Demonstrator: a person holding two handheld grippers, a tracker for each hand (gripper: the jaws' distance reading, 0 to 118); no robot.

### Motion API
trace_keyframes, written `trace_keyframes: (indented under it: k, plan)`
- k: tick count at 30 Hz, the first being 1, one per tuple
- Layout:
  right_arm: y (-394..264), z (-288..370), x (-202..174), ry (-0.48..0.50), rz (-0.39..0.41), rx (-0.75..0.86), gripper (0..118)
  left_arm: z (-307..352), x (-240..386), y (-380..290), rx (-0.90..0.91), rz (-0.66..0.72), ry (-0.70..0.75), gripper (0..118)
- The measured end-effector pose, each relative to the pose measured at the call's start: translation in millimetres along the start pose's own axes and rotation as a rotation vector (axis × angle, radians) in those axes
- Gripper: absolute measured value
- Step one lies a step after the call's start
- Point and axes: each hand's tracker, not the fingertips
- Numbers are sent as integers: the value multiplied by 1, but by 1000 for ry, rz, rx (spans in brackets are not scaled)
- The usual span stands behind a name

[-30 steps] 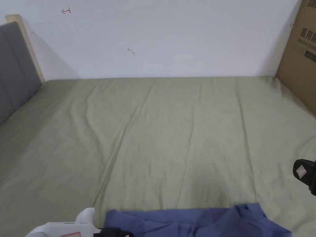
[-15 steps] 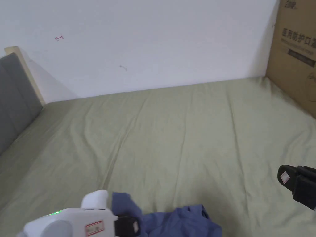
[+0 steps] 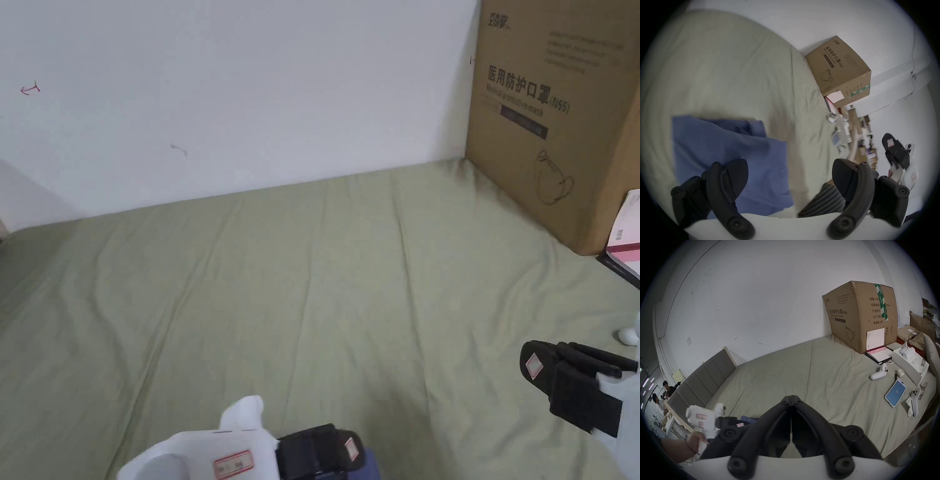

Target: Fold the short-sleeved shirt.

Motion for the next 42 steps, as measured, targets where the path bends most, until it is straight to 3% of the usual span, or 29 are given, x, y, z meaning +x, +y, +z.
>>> trace_keyframes:
  k: [2, 3, 4, 5, 8, 12, 17, 23, 28, 33, 39, 42]
  plan:
    - [0, -3, 1, -1, 7, 0, 0, 24, 2, -1, 57, -112, 86, 96]
    - [0, -4, 2, -2, 10, 0, 0, 34, 5, -3, 76, -167, 129, 75]
    - [0, -5, 3, -2, 13, 1, 0, 39, 8, -3, 73, -211, 171, 32]
    - [-1, -6, 2, -4, 15, 3, 0, 40, 11, -5, 67, -244, 206, 4]
    - [0, -7, 4, -8, 11, 20, 0, 25, 15, -8, 27, -307, 156, 3]
    - [3, -11, 5, -6, -6, 28, 0, -32, 17, -15, -71, -278, 144, 3]
    - [8, -12, 0, -12, 7, 35, 0, -105, -2, -25, -174, -155, 171, 2]
    - [3, -17, -8, 4, 10, 8, 0, -105, -6, -18, -138, 49, -100, 2]
    - [3, -12, -19, 43, 5, -1, 0, -12, 27, -8, 220, -94, -59, 2]
    - [15, 3, -43, 76, 90, 144, 0, 106, 61, 0, 660, -340, 210, 2]
    - [17, 14, -77, -39, 251, 445, 0, 160, 72, -17, 947, -445, 460, 2]
    - [11, 13, -82, -112, 235, 534, 0, 162, 68, -28, 983, -450, 524, 2]
